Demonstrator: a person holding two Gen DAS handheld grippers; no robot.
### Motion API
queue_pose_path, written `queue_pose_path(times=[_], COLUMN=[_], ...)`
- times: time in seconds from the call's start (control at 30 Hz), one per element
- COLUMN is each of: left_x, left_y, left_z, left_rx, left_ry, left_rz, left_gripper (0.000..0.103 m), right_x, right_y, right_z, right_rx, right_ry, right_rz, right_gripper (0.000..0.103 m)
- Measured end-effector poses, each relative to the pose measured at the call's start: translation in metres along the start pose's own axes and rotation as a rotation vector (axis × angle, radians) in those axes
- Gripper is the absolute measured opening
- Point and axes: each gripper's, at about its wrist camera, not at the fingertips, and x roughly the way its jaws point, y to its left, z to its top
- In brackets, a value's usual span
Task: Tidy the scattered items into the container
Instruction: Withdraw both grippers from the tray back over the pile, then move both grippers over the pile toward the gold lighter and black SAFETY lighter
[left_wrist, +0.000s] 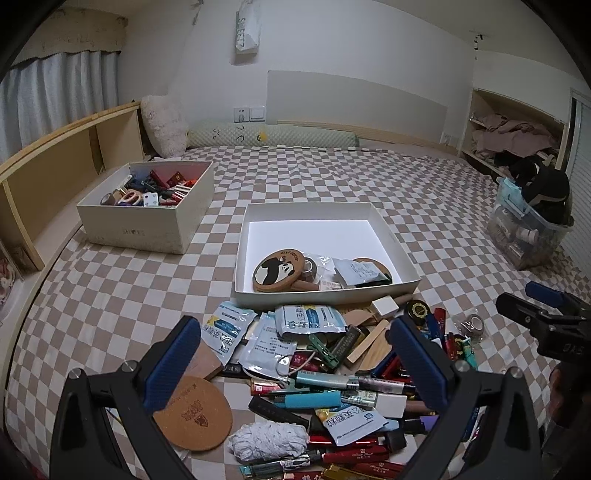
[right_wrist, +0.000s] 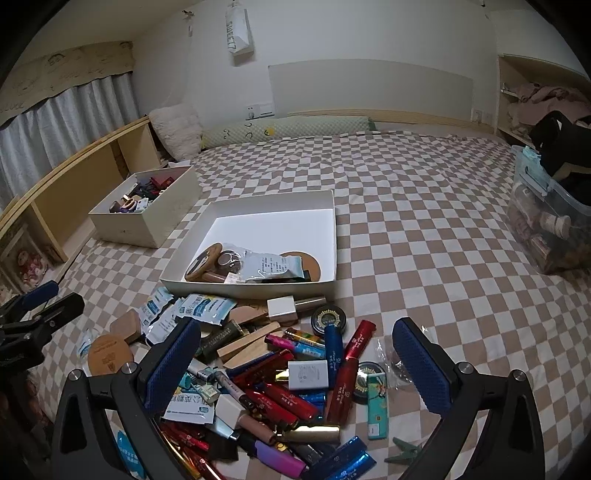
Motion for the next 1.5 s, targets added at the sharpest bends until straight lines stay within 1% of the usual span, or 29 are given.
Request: queue_pose_path(times=[0.2,0.33,0.37,0.53,0.63,0.67,0.73,0.8,0.93,0.97,1.0,1.03,1.17,1.23,1.33,1.5], left_x=[-0.003,-0.007,-0.008,-0.013,-0.014,-0.014,-0.011,-0.007,-0.001,0.0,0.0,0.001,0.005,0.01,0.02,0.031], left_y=[0.0,0.006,0.008,0.013,0.015,0.014,0.014,0.014,0.017,0.017,0.016,0.015,0.005,-0.002,-0.012,-0.024], left_z=[-0.003,-0.007,-0.009,-0.019,-0.028,-0.032,-0.04,-0.05,-0.067,-0.073,-0.077,-0.083,-0.1,-0.111,-0.124,-0.145], left_rx=[-0.013,-0.052,-0.061,-0.065,-0.061,-0.051,-0.03,-0.012,-0.024,-0.031,-0.03,-0.025,0.027,0.075,0.137,0.192], left_ry=[-0.005,-0.006,-0.009,-0.026,-0.023,-0.021,-0.01,0.014,0.044,0.049,0.054,0.061,0.086,0.107,0.148,0.203], left_rz=[-0.013,-0.058,-0.062,-0.062,-0.063,-0.06,-0.049,-0.041,-0.028,-0.017,-0.016,-0.021,-0.074,-0.109,-0.137,-0.226], left_gripper=[0.103,0.103,0.103,0.101,0.101,0.101,0.097,0.096,0.096,0.094,0.09,0.088,0.088,0.088,0.088,0.088], right_x=[-0.003,-0.006,-0.007,-0.008,-0.005,-0.004,-0.001,0.002,0.005,0.006,0.006,0.007,0.008,0.008,0.011,0.013], right_y=[0.0,-0.007,-0.009,-0.025,-0.033,-0.035,-0.037,-0.038,-0.04,-0.041,-0.041,-0.041,-0.038,-0.038,-0.04,-0.045], right_z=[-0.005,-0.011,-0.013,-0.027,-0.039,-0.043,-0.051,-0.059,-0.073,-0.076,-0.078,-0.08,-0.089,-0.092,-0.096,-0.103], right_rx=[-0.002,0.032,0.038,0.096,0.109,0.107,0.092,0.07,0.046,0.044,0.038,0.029,-0.017,-0.036,-0.065,-0.099], right_ry=[-0.013,-0.017,-0.021,-0.018,0.003,0.014,0.03,0.043,0.063,0.065,0.067,0.069,0.079,0.083,0.099,0.131], right_rz=[-0.013,0.015,0.01,0.016,-0.004,-0.006,-0.006,-0.015,-0.02,-0.015,-0.011,-0.008,-0.001,0.001,0.007,-0.007], right_gripper=[0.103,0.103,0.103,0.103,0.103,0.103,0.103,0.103,0.103,0.103,0.103,0.103,0.103,0.103,0.103,0.103])
